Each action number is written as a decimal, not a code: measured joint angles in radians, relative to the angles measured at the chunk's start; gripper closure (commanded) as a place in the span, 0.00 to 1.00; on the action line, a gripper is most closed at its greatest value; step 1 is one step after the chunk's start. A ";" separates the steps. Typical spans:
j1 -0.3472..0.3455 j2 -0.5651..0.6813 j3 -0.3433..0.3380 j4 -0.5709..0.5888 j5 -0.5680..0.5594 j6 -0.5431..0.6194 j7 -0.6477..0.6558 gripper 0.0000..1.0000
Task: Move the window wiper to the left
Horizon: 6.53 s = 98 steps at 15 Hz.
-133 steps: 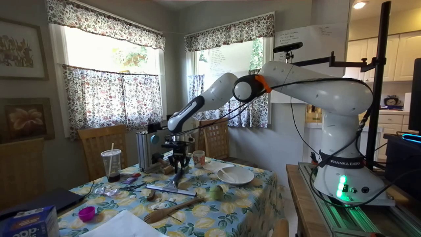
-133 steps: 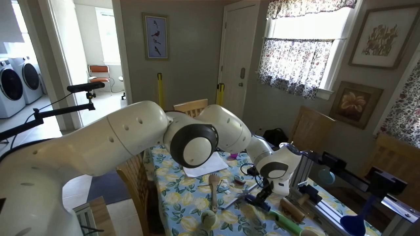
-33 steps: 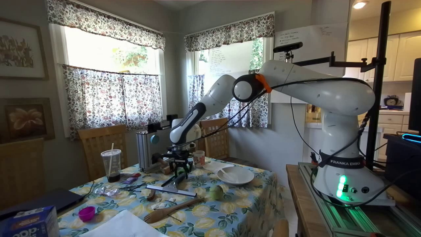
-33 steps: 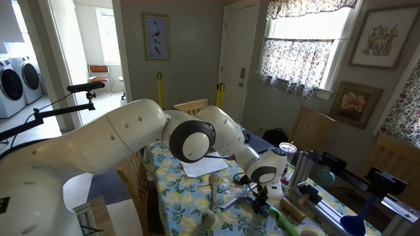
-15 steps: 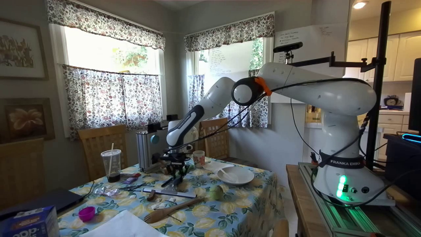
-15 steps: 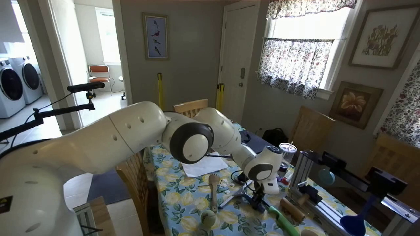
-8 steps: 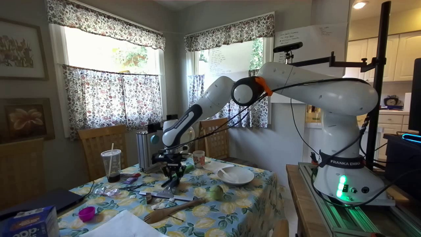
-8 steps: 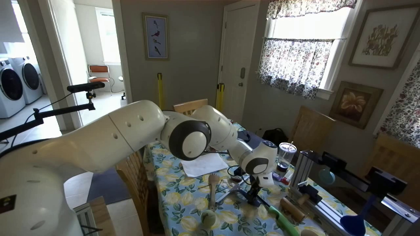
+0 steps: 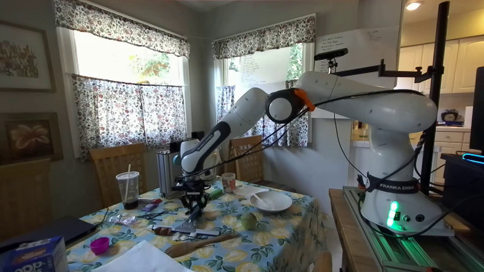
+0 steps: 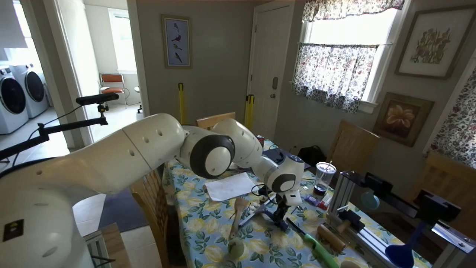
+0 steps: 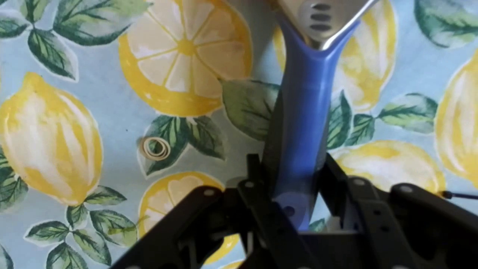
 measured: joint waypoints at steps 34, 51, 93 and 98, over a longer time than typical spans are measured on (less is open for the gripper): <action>0.243 0.020 0.029 0.053 -0.093 -0.071 0.000 0.84; 0.098 0.001 -0.033 0.046 -0.097 -0.078 0.010 0.84; 0.010 -0.186 -0.005 -0.061 -0.103 -0.155 0.032 0.00; 0.041 -0.411 0.035 -0.257 -0.105 -0.155 -0.213 0.00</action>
